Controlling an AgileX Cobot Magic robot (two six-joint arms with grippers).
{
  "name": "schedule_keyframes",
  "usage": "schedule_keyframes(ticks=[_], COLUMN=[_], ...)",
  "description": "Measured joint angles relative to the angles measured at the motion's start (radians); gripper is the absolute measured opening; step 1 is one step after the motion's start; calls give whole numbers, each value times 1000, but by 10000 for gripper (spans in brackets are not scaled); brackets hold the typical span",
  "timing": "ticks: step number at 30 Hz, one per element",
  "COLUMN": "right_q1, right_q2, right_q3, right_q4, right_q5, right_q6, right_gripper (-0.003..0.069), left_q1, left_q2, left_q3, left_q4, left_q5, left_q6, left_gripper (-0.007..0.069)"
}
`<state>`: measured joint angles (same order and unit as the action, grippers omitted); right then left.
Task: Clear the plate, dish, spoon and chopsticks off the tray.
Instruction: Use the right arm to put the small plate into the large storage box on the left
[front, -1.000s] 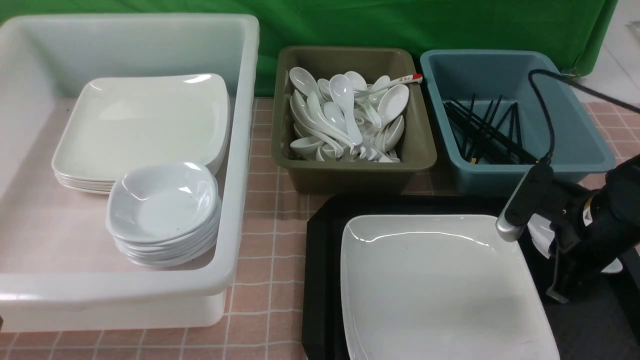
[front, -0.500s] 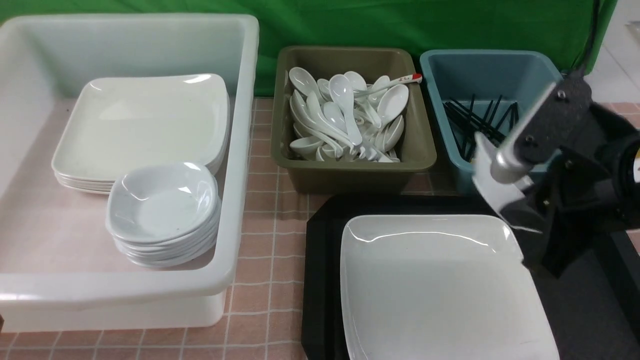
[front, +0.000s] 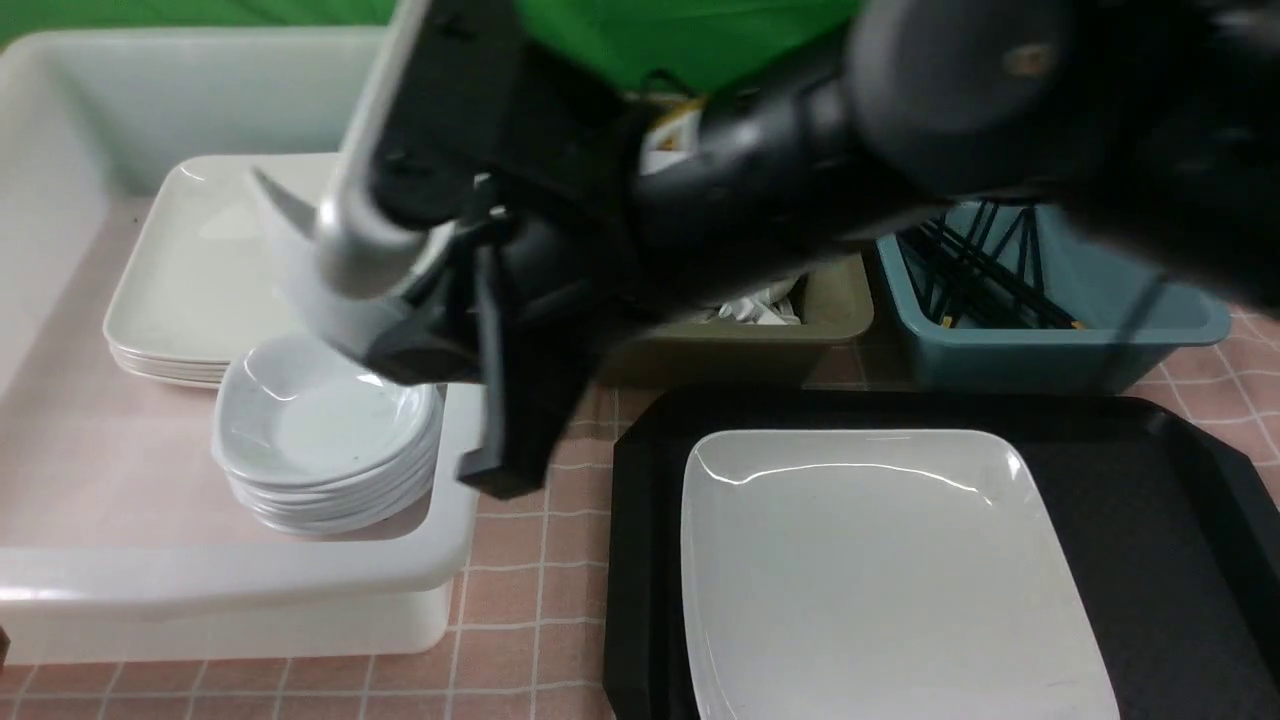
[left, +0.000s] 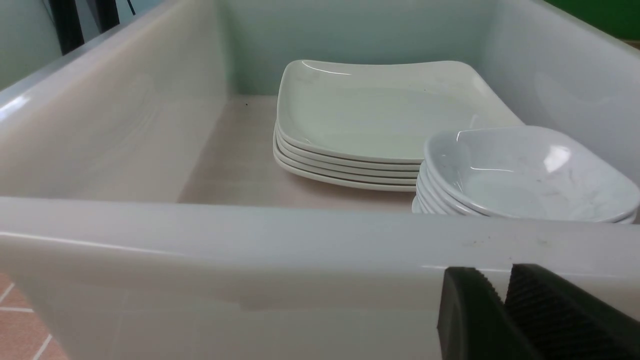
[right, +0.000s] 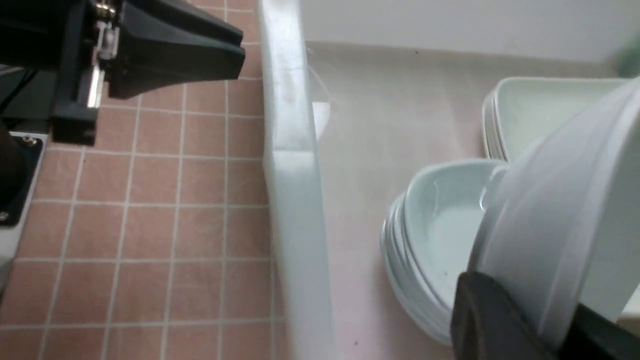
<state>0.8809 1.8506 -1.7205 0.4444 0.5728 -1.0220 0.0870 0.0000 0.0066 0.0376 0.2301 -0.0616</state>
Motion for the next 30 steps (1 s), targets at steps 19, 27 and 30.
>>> schedule_keyframes(ticks=[19,27,30], right_q1=[32,32,32], right_q2=[352,301,230], right_q3=[-225,-229,-229], right_q4=[-98,-108,-126], right_q5=[-136,-76,37], right_q6=[-74,4,86], right_gripper=[290,361,360], left_q1=[0,0,0], left_q2=[0,0,0], left_q3=[0,0,0], left_q4=[0,0,0], left_q5=[0,0,0], left_q6=[0,0,0], left_gripper=[167,175,177])
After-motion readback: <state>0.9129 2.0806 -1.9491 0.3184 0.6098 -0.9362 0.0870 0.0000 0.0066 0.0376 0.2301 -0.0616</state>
